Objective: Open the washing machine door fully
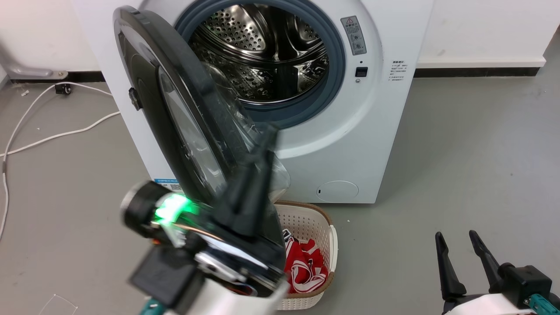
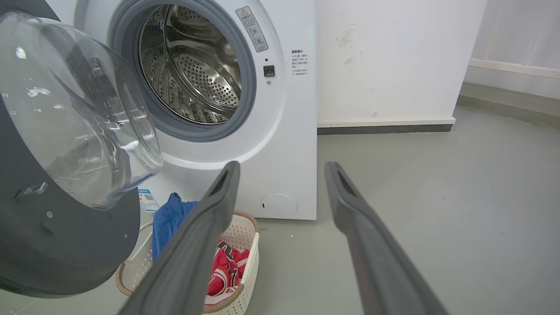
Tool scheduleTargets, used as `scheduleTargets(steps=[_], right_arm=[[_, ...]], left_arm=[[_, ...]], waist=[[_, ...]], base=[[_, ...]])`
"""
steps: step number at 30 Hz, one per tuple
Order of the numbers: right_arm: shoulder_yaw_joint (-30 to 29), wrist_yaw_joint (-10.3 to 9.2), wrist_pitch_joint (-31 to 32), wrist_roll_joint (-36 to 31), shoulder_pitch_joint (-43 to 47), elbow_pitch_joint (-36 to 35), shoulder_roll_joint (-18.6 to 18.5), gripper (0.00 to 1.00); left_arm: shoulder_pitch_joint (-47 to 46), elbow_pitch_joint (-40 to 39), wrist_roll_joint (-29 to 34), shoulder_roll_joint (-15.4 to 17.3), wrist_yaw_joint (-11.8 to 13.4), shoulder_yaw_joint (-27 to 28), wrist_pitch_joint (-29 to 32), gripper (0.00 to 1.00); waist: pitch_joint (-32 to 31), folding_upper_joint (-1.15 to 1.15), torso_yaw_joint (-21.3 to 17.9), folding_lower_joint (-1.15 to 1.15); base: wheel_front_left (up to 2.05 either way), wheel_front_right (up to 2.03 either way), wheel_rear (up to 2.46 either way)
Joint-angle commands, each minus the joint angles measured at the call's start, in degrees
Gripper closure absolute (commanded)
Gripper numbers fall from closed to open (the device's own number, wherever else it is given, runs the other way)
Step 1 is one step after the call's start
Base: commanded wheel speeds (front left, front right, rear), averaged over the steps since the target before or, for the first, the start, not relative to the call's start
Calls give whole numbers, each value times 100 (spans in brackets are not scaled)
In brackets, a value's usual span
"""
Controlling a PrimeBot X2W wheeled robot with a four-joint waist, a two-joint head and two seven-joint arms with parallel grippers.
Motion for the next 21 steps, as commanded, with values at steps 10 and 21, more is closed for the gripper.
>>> scheduleTargets(steps=[10,21], right_arm=[[-16,-1,62,-28,1,-41,26,0],[30,-1,122,-16,-80,-28,26,0]], left_arm=[[679,810,-661,93,-139,-1317,1493,100],[691,2308,-792,63,378,-1028,1477,100]], waist=[[41,0,6,0],[162,0,-135,0]], base=[[0,0,0],[0,0,0]])
